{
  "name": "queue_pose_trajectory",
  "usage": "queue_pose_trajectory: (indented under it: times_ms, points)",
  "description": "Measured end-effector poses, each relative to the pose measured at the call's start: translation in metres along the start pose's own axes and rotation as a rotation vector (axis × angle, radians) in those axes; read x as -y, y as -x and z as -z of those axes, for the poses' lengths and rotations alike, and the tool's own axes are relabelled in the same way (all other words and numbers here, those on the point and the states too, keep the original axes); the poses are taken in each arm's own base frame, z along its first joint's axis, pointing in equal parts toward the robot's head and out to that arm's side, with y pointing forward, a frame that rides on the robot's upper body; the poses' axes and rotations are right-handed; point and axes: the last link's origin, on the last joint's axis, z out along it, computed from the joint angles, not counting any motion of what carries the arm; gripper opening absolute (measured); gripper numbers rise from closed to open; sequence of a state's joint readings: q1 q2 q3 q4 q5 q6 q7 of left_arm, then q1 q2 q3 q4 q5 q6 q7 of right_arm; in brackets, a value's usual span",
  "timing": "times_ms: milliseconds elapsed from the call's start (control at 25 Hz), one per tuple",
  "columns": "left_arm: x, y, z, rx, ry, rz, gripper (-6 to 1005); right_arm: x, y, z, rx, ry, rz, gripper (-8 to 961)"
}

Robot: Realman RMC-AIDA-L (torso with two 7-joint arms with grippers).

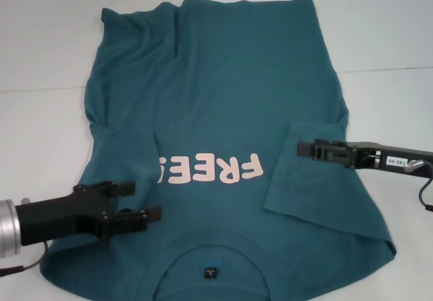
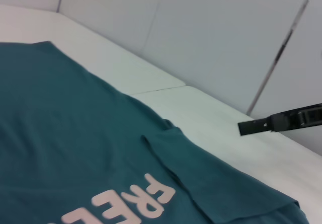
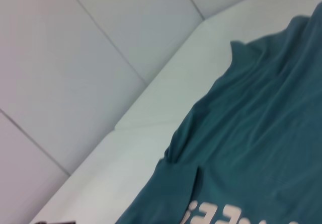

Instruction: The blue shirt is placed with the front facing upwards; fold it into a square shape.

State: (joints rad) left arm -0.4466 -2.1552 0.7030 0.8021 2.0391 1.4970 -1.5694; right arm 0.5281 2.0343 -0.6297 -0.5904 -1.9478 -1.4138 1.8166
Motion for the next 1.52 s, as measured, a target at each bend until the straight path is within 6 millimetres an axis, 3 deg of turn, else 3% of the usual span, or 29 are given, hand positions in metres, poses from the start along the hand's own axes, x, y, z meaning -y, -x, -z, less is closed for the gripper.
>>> queue_pose_trajectory:
  times_ms: [80, 320, 840, 1520]
  points:
    - [0.002, 0.000, 0.004, 0.002, -0.017, 0.026, 902, 0.001, 0.001, 0.004, 0.028, -0.006, 0.003, 701]
    - [0.015, 0.004, 0.027, 0.030, -0.123, 0.175, 902, 0.005, 0.005, 0.012, 0.063, -0.017, 0.013, 911]
    - [0.024, 0.028, 0.077, 0.121, -0.245, 0.404, 903, 0.005, 0.013, 0.010, 0.064, -0.016, 0.030, 879]
    - [0.024, 0.050, 0.087, 0.226, -0.288, 0.472, 903, 0.007, 0.013, 0.014, 0.068, -0.023, 0.017, 880]
